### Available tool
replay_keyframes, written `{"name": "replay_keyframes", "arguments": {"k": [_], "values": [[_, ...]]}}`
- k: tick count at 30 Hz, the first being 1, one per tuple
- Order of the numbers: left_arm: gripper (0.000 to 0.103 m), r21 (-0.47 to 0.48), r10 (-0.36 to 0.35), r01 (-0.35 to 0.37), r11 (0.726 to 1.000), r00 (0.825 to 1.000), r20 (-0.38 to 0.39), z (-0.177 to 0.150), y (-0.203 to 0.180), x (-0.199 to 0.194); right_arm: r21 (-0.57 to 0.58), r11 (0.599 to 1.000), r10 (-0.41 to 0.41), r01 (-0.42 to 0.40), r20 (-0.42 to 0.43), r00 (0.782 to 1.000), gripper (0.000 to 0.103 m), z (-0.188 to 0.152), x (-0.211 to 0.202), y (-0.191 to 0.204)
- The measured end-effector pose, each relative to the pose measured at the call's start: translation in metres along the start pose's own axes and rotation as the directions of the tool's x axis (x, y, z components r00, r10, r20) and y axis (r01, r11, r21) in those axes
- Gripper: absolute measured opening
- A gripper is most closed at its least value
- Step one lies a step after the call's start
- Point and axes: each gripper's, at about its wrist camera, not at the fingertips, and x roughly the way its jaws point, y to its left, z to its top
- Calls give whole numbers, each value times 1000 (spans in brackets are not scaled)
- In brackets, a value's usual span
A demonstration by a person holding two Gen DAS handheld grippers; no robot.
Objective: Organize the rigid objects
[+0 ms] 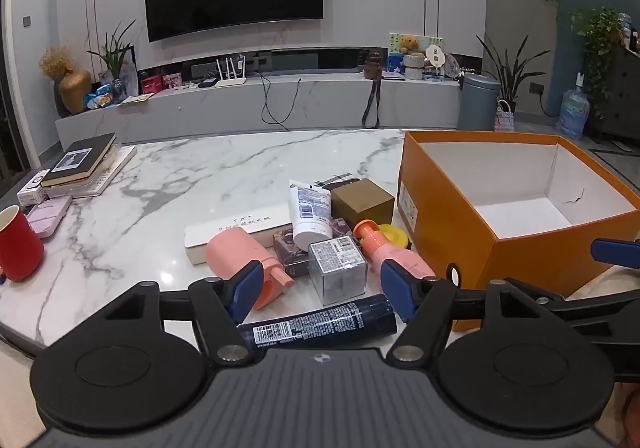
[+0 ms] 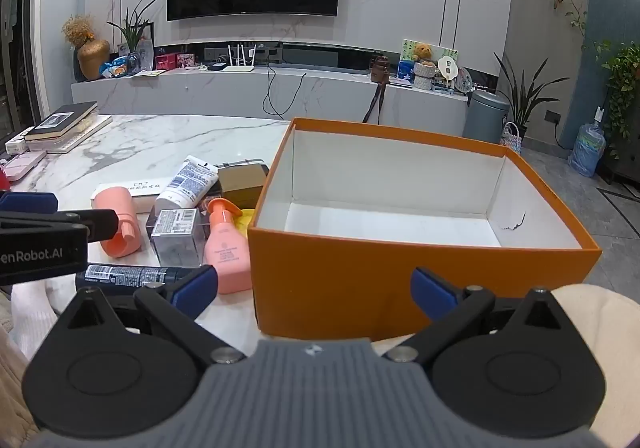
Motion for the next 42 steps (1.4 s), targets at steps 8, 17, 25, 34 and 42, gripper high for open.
{"name": "replay_keyframes", "arguments": {"k": [8, 17, 25, 34, 42], "values": [[80, 11, 13, -13, 1000, 1000, 0, -1, -1, 0, 0, 1000, 0, 0, 0, 1000, 101, 0, 0, 0], [80, 10, 15, -15, 1000, 1000, -2, 0, -2, -1, -2, 1000, -2, 2, -1, 1000, 101, 0, 0, 0], [80, 12, 14, -14, 1000, 1000, -1, -1, -2, -1, -3, 1000, -2, 2, -2, 1000, 101, 0, -1, 0], [80, 15, 11, -11, 1000, 1000, -1, -1, -3, 0, -4, 1000, -3, 3, -2, 1000, 101, 0, -1, 0], [80, 14, 11, -11, 1000, 1000, -2, -1, -3, -1, -6, 1000, -4, 4, -3, 1000, 101, 0, -1, 0]]}}
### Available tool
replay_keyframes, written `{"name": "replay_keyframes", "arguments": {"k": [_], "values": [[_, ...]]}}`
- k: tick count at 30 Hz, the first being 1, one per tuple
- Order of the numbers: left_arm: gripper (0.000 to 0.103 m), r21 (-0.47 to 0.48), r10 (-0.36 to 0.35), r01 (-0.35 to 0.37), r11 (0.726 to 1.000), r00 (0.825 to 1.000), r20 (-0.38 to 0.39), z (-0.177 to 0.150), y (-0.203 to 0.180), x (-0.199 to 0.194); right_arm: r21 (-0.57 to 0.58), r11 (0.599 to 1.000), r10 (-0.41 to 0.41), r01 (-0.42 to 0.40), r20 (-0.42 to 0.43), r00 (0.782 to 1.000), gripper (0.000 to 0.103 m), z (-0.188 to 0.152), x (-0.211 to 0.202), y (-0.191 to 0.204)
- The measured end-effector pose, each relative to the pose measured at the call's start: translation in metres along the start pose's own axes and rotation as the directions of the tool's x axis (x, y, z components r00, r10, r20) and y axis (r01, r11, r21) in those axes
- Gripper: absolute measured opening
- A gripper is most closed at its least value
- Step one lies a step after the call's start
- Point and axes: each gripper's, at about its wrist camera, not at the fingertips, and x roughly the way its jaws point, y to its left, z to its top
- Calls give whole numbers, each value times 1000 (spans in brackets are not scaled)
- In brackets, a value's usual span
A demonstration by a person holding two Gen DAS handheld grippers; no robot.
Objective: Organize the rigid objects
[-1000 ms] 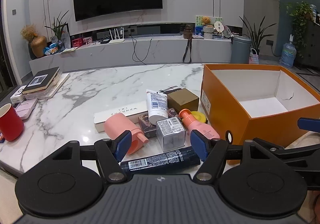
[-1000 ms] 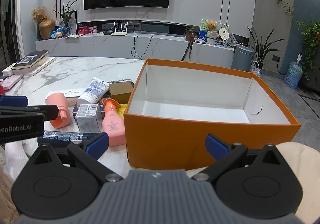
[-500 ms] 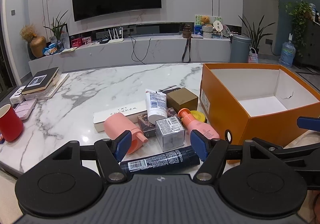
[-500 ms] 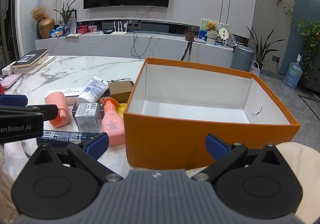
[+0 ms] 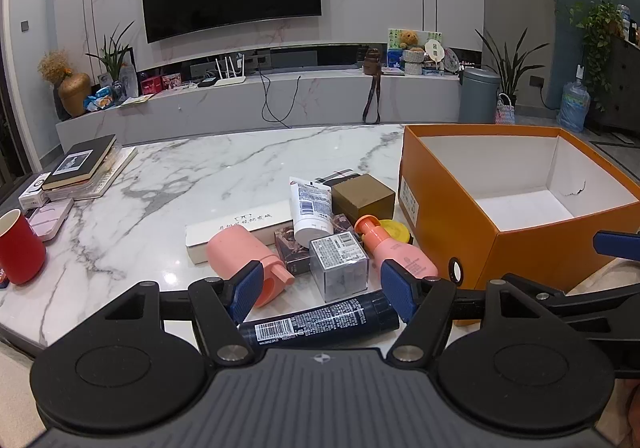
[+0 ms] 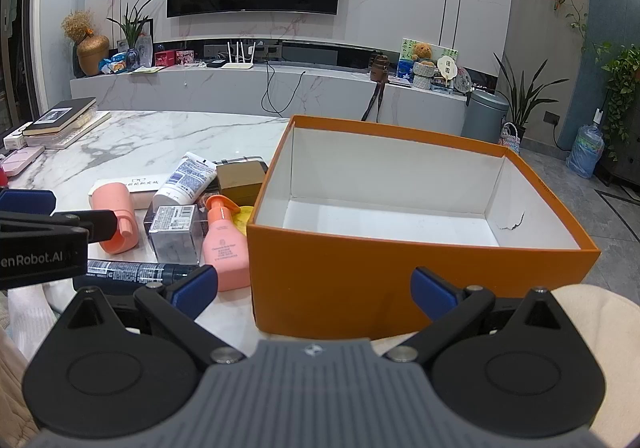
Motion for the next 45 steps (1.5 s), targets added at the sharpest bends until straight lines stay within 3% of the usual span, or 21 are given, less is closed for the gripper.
{"name": "replay_keyframes", "arguments": {"k": [16, 22, 24, 26, 27, 30, 35, 37, 39, 45], "values": [[79, -8, -18, 18, 1000, 1000, -19, 2, 2, 2, -5, 1000, 10, -10, 11, 1000, 101, -2, 0, -1], [65, -83, -90, 83, 993, 992, -85, 9, 15, 3, 32, 996, 79, -80, 35, 996, 100, 5, -6, -6], [61, -129, -114, 100, 987, 987, -112, 15, 24, 5, 27, 993, 114, -115, 15, 993, 97, 12, -3, -4], [55, -165, -123, 97, 982, 980, -154, 19, 32, 9, 26, 989, 142, -143, 15, 990, 85, 18, -4, -3], [51, -180, -129, 97, 979, 976, -174, 21, 36, 12, 19, 988, 155, -156, 14, 988, 83, 21, -4, -1], [50, -217, -140, 93, 972, 967, -215, 27, 49, 18, -19, 982, 188, -187, 27, 982, 78, 33, -5, 8], [50, -234, -99, 38, 972, 962, -253, 45, 68, 33, -63, 964, 259, -257, 18, 966, 72, 57, 6, 26], [52, -269, -92, 14, 963, 956, -278, 52, 80, 44, -65, 960, 272, -272, -4, 962, 68, 65, 19, 35], [66, -318, -79, -27, 948, 946, -315, 57, 91, 58, -62, 956, 285, -286, -31, 958, 64, 73, 35, 46], [71, -453, -116, -101, 886, 897, -427, 61, 114, 111, -11, 956, 291, -293, -101, 951, 55, 90, 89, 72]]}}
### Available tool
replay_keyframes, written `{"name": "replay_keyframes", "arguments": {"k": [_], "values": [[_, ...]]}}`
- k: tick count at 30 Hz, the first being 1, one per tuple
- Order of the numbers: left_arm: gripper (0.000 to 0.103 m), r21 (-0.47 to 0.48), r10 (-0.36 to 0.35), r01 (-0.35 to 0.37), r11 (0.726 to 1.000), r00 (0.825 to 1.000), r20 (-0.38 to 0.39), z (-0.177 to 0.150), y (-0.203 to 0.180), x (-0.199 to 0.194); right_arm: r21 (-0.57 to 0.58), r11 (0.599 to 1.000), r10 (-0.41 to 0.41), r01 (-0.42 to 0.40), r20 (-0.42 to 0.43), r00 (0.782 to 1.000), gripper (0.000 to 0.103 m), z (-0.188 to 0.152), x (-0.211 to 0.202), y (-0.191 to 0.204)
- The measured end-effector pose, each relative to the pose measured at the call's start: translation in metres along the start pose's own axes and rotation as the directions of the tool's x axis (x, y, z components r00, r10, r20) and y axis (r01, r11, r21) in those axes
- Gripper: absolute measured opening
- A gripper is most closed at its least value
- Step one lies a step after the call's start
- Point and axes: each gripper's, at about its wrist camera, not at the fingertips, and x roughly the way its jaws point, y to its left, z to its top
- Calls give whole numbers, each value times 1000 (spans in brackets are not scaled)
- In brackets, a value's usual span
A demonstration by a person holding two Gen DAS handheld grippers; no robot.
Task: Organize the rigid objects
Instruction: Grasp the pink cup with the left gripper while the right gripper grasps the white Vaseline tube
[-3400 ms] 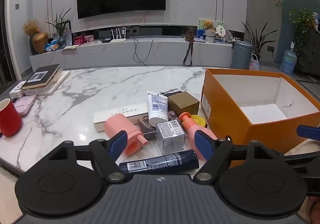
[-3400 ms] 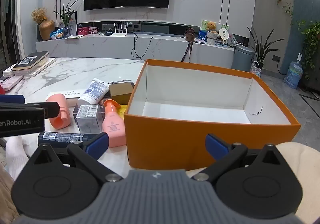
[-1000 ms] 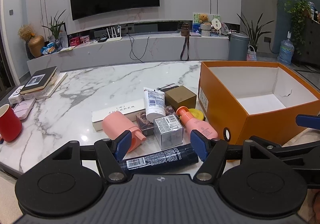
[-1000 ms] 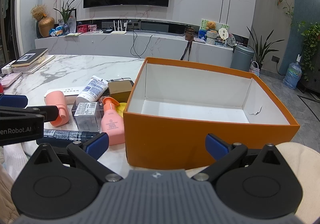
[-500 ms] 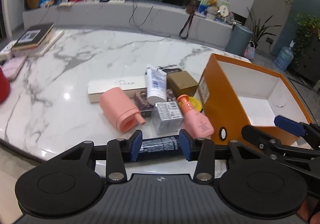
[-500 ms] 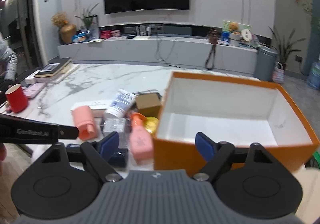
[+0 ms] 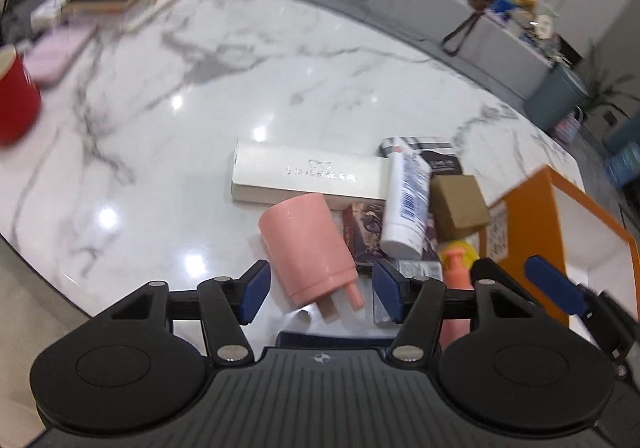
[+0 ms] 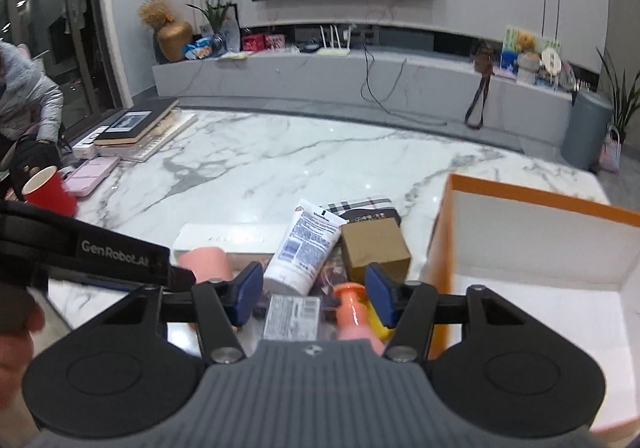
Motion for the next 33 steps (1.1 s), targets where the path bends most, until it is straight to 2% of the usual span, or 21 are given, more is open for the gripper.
{"name": "replay_keyframes", "arguments": {"k": [3, 6, 10, 11, 16, 21, 23, 28, 31, 33], "values": [[71, -61, 47, -48, 997, 999, -23, 8, 4, 19, 46, 999, 0, 2, -51, 999, 51, 5, 28, 0], [69, -98, 44, -47, 994, 998, -39, 12, 11, 33, 79, 997, 7, 0, -86, 996, 50, 8, 51, -1], [68, -149, -13, 5, 989, 998, -54, 18, 20, 47, 162, 987, 32, -11, -122, 992, 48, 13, 76, -13], [68, -151, -22, 13, 989, 998, -58, 18, 21, 49, 188, 982, 43, -18, -131, 990, 45, 14, 82, -17], [68, -137, -56, 48, 989, 997, -55, 22, 23, 56, 294, 953, 110, -68, -131, 985, 44, 15, 104, -25], [67, -30, -26, 25, 999, 999, -32, 24, 21, 56, 337, 932, 194, -135, -149, 970, 45, 12, 117, -24], [67, 45, -4, 5, 999, 1000, -23, 24, 16, 55, 308, 942, 187, -136, -141, 972, 45, 12, 117, -21], [69, 166, 57, -56, 985, 998, -5, 17, 1, 53, 274, 951, 193, -147, -149, 970, 43, 11, 113, -18], [70, 181, 80, -75, 981, 997, -20, 14, 1, 58, 255, 956, 188, -145, -154, 970, 44, 9, 110, -21], [70, 195, 126, -116, 974, 991, -36, 12, 2, 65, 257, 956, 187, -144, -151, 971, 44, 9, 110, -22]]}}
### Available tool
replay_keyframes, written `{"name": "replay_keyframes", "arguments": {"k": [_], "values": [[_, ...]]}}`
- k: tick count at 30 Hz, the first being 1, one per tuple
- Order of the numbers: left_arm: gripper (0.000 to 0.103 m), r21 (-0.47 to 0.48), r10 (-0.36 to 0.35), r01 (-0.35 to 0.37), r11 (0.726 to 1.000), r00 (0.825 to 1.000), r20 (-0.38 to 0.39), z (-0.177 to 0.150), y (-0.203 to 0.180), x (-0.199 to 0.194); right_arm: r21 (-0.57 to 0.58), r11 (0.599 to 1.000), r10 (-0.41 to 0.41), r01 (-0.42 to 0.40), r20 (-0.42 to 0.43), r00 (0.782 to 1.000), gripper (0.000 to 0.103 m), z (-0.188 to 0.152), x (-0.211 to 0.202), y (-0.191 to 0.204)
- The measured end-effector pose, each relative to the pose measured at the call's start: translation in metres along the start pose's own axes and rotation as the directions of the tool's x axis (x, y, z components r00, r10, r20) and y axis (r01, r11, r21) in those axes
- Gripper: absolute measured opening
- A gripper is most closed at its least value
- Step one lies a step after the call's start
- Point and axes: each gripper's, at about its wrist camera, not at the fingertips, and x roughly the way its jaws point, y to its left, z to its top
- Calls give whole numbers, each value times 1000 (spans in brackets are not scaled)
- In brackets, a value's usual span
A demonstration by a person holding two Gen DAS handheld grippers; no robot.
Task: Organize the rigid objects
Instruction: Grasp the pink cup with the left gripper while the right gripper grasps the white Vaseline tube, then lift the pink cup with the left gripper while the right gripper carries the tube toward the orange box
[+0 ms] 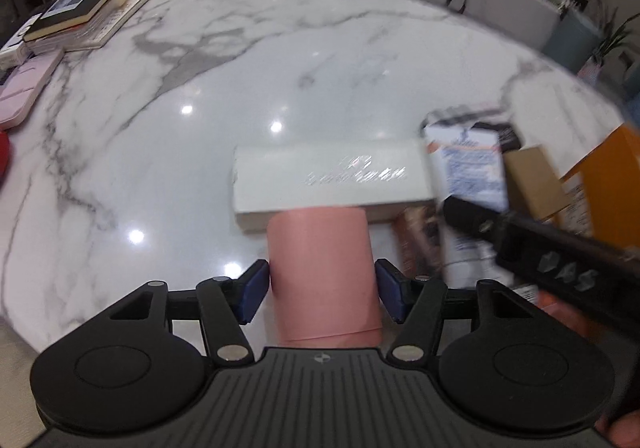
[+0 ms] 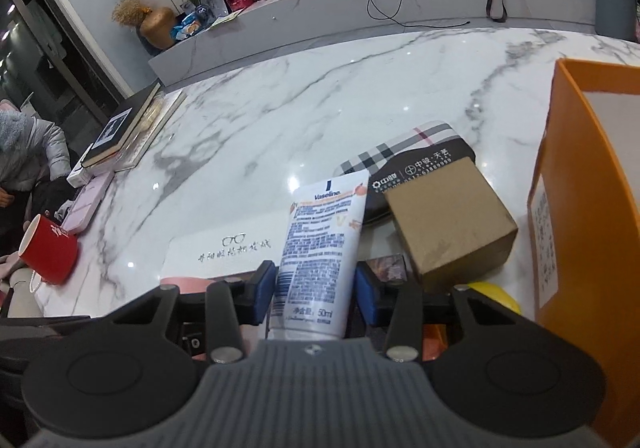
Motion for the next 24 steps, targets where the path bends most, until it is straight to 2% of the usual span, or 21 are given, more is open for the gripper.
{"name": "replay_keyframes", "arguments": {"k": [2, 3, 6, 8, 11, 18, 24], "values": [[68, 20, 28, -28, 999, 1000, -6, -2, -2, 4, 5, 1000, 10, -10, 5, 1000, 52, 2, 2, 0], [64, 27, 28, -28, 999, 1000, -1, -2, -2, 4, 4, 1000, 14, -14, 7, 1000, 53, 2, 3, 0], [62, 26, 16, -16, 1000, 1000, 9, -3, -2, 3, -25, 1000, 12, -12, 16, 1000, 52, 2, 5, 2], [62, 26, 15, -16, 1000, 1000, 18, -4, -2, 2, -56, 998, 2, -1, 17, 1000, 46, 1, 6, 6], [62, 16, 10, -10, 1000, 999, 44, -3, -1, -1, -94, 996, 2, 1, 31, 1000, 45, -1, 3, 10], [62, 10, -48, 47, 999, 993, 112, -3, -3, -16, -152, 988, 27, -5, 147, 989, 44, -2, -23, 15], [62, 29, -86, 82, 996, 978, 190, -8, -9, -34, -146, 989, 44, -13, 209, 977, 40, -8, -50, 11]]}}
